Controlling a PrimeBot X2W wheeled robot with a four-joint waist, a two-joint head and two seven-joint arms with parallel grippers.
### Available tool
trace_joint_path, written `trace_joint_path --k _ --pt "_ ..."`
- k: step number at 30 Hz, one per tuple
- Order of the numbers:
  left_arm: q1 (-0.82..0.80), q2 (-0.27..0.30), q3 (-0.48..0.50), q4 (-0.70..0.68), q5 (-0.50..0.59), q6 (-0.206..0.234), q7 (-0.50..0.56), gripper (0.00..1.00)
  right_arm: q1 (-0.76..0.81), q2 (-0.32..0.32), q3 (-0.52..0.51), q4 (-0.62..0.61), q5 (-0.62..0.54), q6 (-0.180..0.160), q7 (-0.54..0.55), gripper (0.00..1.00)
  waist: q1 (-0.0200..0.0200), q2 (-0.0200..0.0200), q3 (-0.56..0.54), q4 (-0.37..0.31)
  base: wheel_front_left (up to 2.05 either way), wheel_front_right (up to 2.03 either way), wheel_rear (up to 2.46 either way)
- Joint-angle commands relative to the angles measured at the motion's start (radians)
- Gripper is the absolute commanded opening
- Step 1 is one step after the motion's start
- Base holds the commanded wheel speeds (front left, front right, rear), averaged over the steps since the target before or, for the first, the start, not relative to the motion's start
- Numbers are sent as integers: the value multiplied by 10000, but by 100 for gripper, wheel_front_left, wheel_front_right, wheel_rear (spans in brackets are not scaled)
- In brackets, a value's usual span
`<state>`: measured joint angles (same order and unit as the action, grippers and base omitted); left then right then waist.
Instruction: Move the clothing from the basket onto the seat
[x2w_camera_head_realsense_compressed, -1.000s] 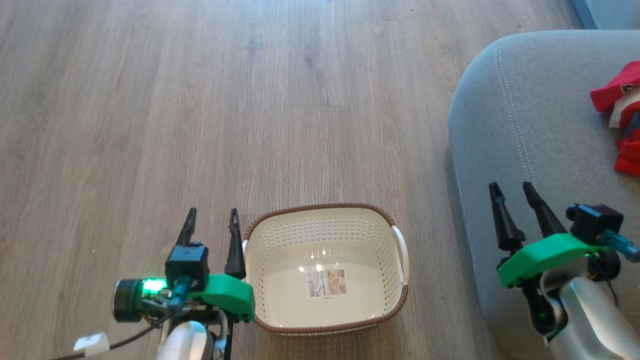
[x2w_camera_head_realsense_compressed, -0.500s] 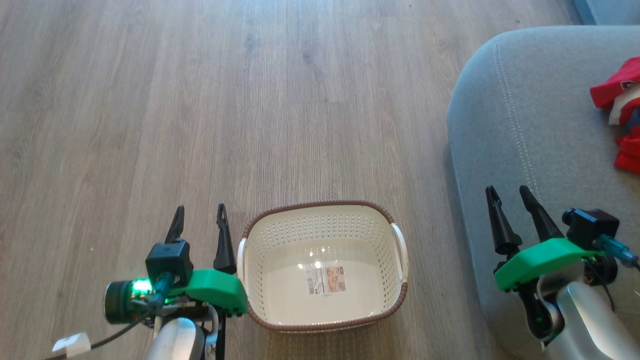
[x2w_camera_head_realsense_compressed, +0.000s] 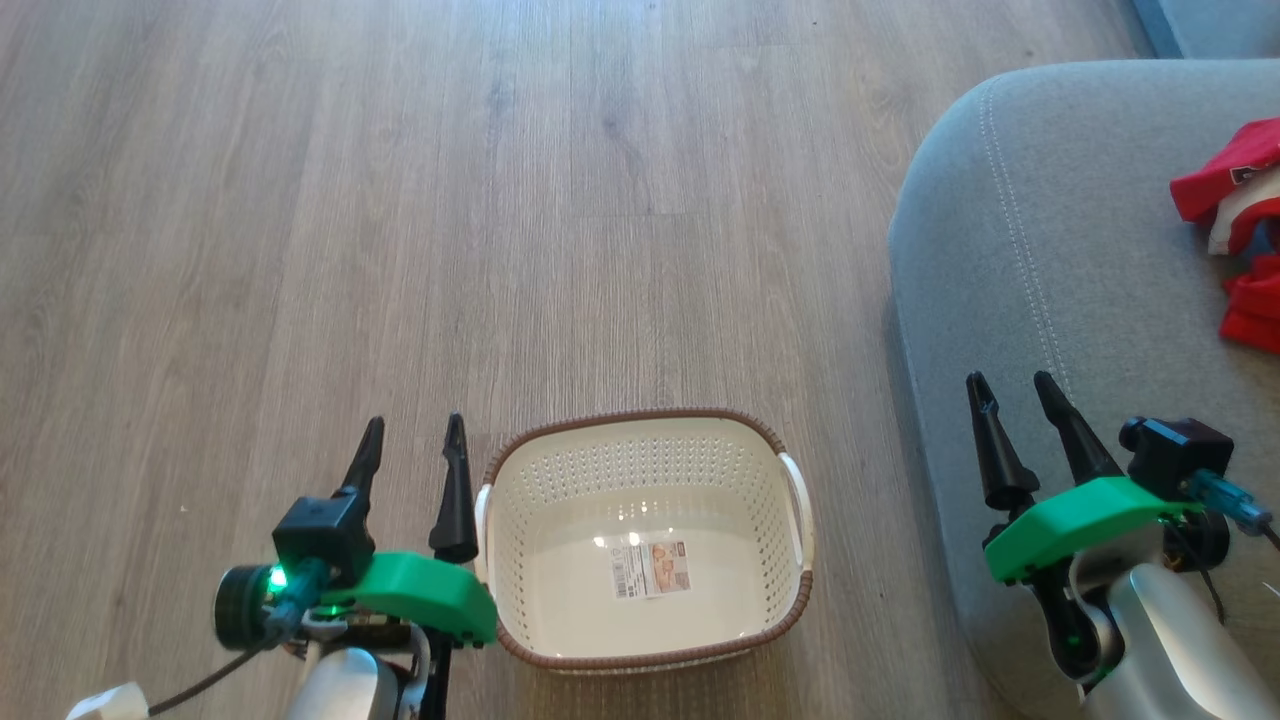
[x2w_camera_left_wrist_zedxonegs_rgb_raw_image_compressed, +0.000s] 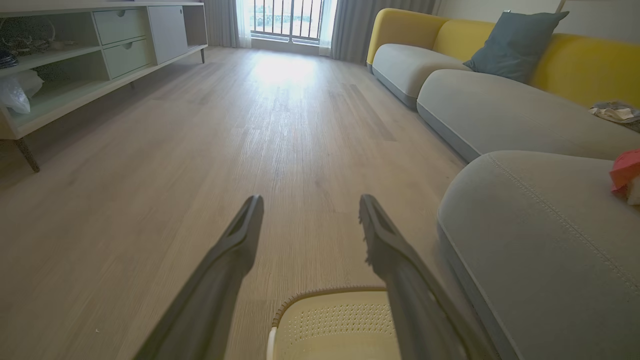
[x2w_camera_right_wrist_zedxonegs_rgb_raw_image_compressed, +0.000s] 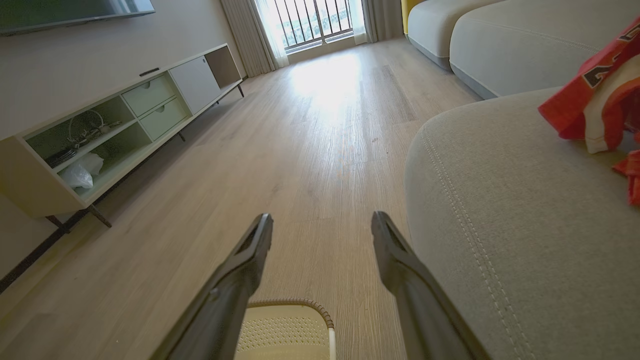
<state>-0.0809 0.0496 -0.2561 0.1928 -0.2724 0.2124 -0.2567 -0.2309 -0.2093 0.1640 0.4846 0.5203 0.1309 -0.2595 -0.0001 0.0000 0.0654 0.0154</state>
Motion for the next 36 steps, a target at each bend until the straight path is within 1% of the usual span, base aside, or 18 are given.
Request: trace_joint_path --k 1,5,11,20,27,28,32,36 --pt "-232 7 385 -437 -75 -107 -51 100 -37 -17 184 -327 44 -2 -23 100 1 0 -9 -11 0 0 0" --pt "-160 7 469 -480 -233 -273 -51 100 -29 -30 195 -334 49 -2 -23 100 1 0 -36 -28 0 0 0" --pt "-116 7 536 -365 -324 -317 -51 100 -17 -27 188 -317 27 -2 -23 100 1 0 -99 -57 0 0 0" --pt "-52 7 557 -271 -669 -631 -51 100 8 -76 306 -335 117 -2 -23 100 1 0 -194 -78 0 0 0" --pt "-4 7 576 -268 -727 -731 -51 100 10 -85 338 -319 121 -2 -23 100 1 0 -216 -95 0 0 0" --pt "261 2 239 95 -713 -691 1 0 14 10 122 40 88 0 -1 0 1 0 -217 -95 0 0 0" --pt "490 3 234 605 -798 -702 20 0 276 141 148 473 157 0 26 0 1 0 -223 -97 0 0 0" --pt "473 32 337 581 -1338 -802 138 0 312 198 28 359 587 0 177 0 1 0 -239 -100 0 0 0"
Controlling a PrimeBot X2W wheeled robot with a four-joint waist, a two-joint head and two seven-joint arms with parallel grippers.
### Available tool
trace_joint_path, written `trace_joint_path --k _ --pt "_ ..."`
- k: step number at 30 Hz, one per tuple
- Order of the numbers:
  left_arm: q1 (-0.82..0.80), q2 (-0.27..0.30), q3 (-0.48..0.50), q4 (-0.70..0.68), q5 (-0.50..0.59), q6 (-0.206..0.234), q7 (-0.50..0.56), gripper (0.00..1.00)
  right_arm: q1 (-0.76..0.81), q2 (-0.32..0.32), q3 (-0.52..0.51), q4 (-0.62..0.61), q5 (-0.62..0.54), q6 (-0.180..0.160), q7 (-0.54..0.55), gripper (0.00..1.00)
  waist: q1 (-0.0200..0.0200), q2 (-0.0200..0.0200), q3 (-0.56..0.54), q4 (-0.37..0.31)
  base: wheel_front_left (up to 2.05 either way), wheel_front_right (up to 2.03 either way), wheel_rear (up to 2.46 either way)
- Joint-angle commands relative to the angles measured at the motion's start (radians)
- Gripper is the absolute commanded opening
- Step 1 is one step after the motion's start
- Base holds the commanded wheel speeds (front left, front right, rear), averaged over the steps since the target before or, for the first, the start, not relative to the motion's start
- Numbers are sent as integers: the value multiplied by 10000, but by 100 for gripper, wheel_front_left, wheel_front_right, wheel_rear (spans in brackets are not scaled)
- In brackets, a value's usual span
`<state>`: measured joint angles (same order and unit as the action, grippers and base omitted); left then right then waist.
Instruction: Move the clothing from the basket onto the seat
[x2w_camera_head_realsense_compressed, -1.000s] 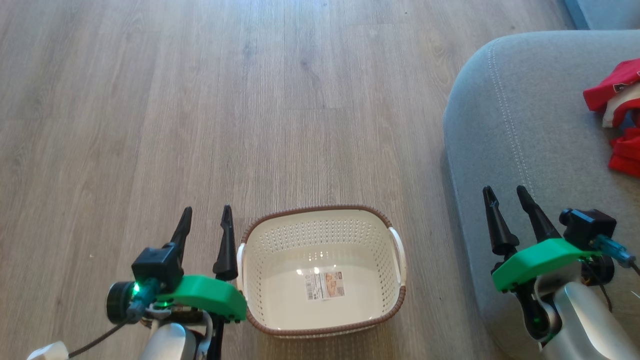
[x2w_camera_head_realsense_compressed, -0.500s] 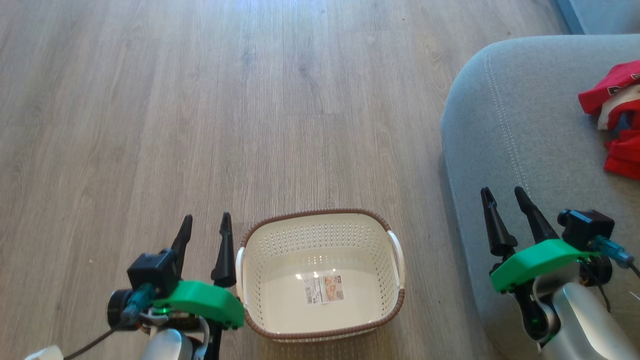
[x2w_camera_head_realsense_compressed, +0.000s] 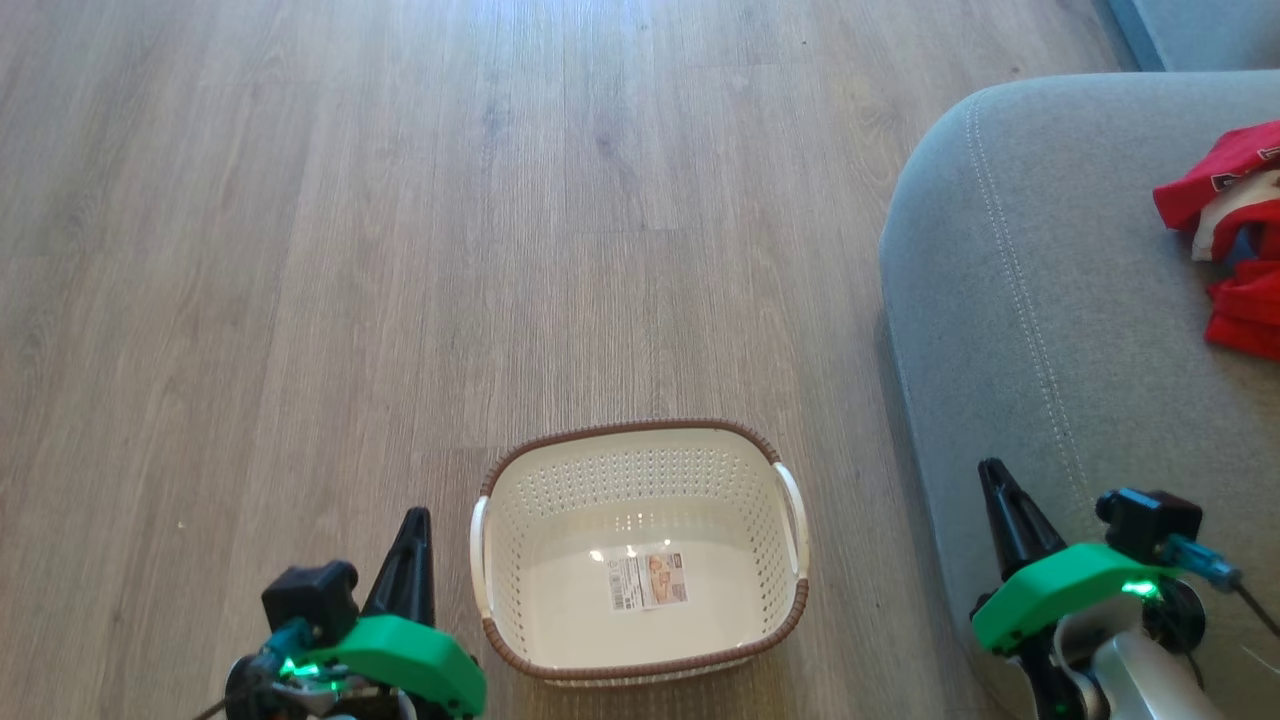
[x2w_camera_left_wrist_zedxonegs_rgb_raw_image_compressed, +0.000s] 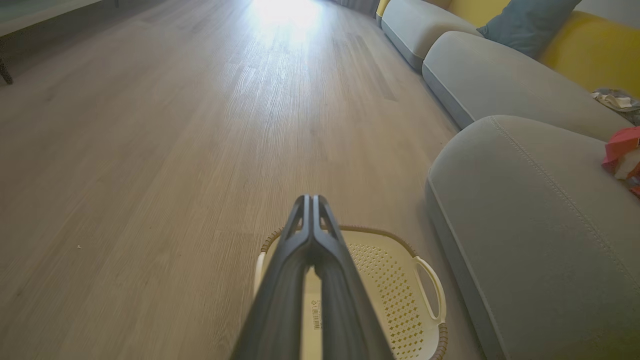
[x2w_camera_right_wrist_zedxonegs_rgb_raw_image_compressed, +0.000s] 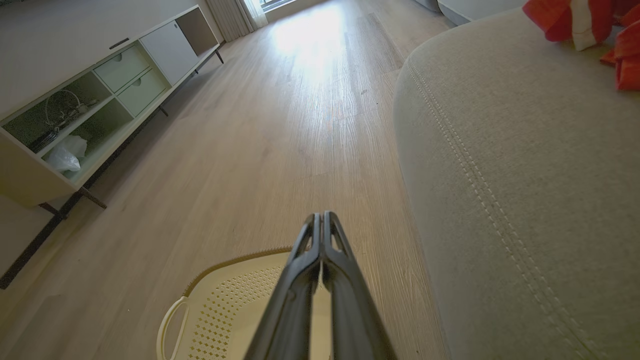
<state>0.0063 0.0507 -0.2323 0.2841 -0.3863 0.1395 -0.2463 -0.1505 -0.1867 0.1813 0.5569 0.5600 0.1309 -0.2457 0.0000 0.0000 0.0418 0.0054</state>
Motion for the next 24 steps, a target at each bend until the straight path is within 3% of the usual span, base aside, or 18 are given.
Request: trace_joint_path --k 1,24 --pt "-406 27 120 -330 -307 -95 59 0 -484 -16 -168 -387 276 0 69 0 0 0 -6 0 0 0 0" --pt "-564 129 622 -296 -2749 -610 632 0 -305 252 -709 -920 2261 0 753 0 0 0 -81 -10 0 0 0"
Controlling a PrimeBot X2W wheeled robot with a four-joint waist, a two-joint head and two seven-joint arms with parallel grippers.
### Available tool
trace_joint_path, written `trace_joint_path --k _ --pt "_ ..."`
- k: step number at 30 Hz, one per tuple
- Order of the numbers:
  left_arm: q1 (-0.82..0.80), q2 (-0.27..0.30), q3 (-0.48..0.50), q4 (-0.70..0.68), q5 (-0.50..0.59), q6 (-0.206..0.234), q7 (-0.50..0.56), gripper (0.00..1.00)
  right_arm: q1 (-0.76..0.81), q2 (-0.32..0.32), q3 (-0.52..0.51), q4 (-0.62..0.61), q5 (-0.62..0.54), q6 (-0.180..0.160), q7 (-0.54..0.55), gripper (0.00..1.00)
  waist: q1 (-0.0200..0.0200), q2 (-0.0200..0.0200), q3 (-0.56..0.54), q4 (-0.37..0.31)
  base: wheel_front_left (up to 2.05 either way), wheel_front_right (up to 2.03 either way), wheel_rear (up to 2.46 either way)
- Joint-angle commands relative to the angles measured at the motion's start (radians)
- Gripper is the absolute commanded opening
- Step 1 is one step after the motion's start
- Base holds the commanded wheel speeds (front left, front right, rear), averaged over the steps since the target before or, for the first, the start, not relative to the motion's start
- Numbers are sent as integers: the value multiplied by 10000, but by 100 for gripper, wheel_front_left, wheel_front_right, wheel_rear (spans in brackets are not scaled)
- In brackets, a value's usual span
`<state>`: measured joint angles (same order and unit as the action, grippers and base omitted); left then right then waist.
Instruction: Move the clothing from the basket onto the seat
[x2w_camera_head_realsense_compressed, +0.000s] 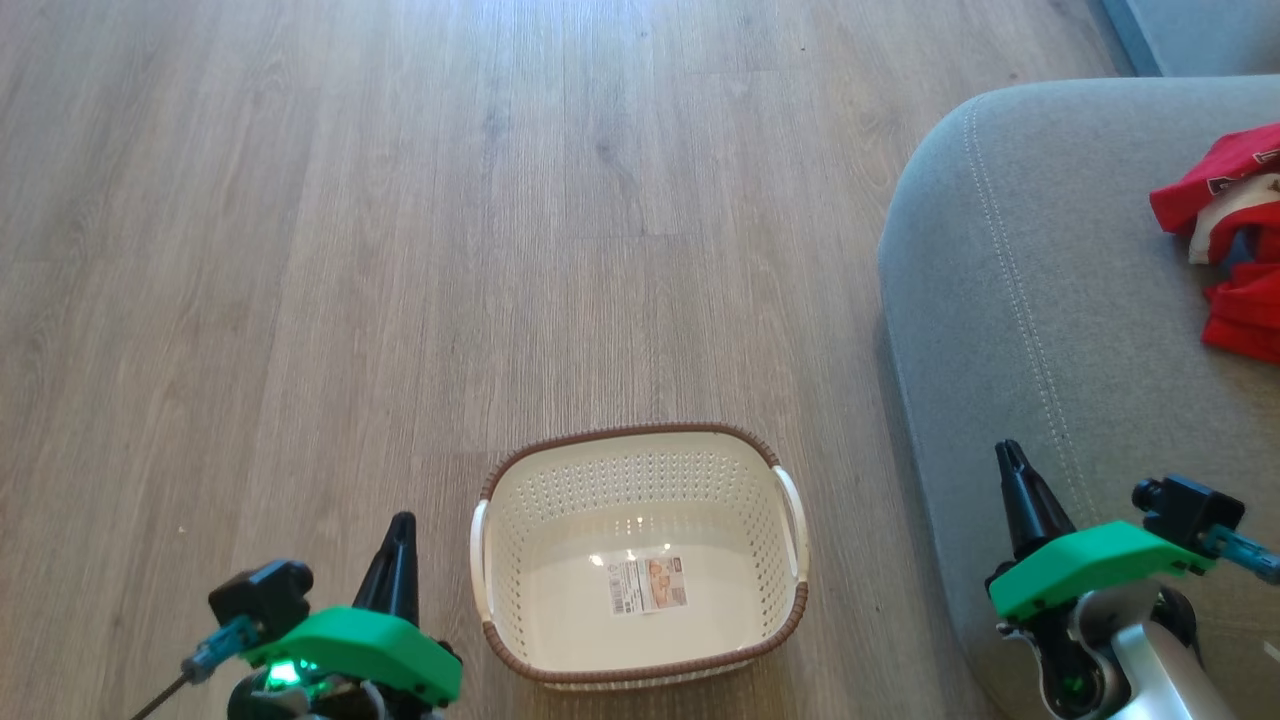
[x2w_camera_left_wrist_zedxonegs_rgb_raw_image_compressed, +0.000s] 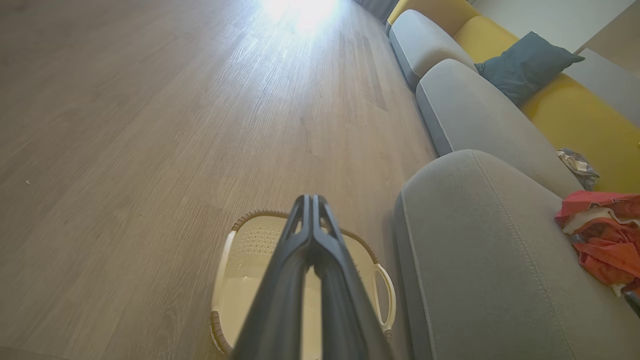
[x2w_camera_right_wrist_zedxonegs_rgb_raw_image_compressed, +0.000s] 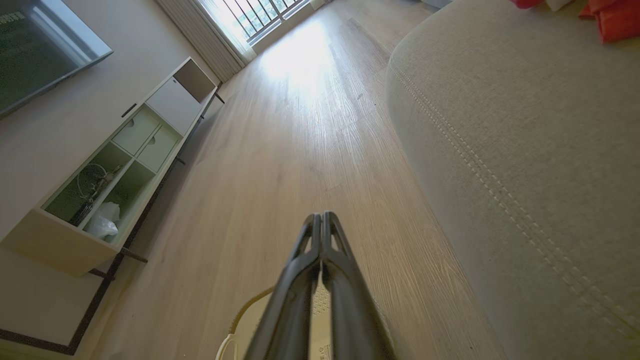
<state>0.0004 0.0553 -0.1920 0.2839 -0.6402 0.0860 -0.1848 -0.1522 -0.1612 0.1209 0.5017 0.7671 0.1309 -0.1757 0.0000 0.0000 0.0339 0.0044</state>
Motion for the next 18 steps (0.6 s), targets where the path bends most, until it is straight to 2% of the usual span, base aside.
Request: trace_joint_path --k 1,18 --pt "-511 86 242 -297 -315 -97 42 0 -280 9 -129 -391 276 0 83 0 0 0 -5 0 0 0 0" --pt "-596 126 632 -330 -1977 -448 468 0 -157 195 -507 -761 1655 -1 560 0 0 0 -56 -8 0 0 0"
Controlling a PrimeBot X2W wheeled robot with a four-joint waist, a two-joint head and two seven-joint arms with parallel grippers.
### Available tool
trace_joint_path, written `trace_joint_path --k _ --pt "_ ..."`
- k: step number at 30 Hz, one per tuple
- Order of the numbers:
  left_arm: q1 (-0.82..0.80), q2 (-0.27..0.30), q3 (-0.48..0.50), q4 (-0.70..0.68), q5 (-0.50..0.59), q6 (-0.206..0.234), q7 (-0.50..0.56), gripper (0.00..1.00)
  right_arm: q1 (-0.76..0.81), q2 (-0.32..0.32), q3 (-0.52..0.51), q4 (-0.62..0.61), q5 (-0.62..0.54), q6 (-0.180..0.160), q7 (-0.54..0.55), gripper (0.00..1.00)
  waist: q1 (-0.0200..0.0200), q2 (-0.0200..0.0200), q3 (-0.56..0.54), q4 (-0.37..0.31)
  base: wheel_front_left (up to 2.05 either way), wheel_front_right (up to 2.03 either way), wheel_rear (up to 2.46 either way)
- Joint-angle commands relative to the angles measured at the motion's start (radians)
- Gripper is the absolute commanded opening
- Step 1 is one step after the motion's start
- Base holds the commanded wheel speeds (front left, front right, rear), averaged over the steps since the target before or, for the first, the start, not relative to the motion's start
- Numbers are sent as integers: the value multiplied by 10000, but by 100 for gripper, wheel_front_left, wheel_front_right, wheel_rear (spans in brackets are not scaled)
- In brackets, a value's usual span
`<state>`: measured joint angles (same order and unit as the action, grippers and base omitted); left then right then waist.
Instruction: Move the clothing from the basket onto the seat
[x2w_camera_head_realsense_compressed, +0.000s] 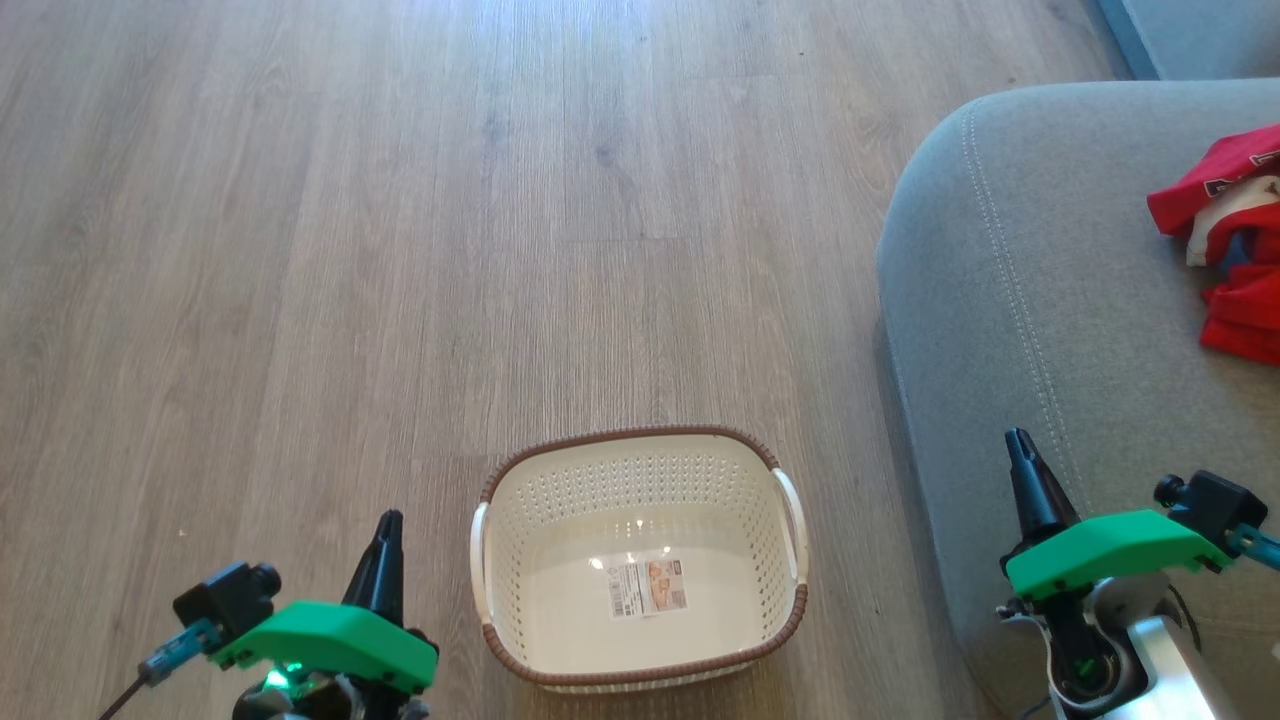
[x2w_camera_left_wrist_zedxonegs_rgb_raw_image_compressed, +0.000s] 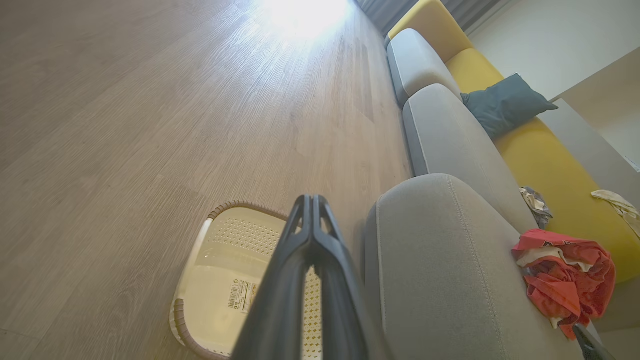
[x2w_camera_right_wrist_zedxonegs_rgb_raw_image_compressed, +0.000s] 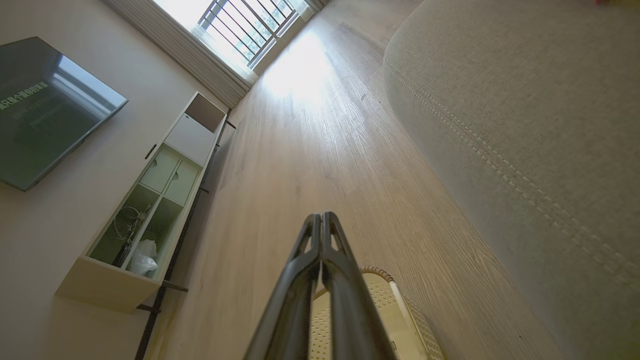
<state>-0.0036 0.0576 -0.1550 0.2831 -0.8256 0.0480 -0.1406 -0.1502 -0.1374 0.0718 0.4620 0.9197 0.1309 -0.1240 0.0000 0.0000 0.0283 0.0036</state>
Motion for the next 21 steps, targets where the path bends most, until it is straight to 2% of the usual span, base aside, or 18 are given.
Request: trace_joint_path --k 1,21 --pt "-562 105 287 -324 -226 -90 55 0 -170 -31 -39 -387 215 -1 72 0 0 0 -3 0 0 0 0" --pt "-677 132 807 -345 -2277 -529 616 0 -17 202 -512 -849 1938 -1 669 0 0 0 -68 -10 0 0 0"
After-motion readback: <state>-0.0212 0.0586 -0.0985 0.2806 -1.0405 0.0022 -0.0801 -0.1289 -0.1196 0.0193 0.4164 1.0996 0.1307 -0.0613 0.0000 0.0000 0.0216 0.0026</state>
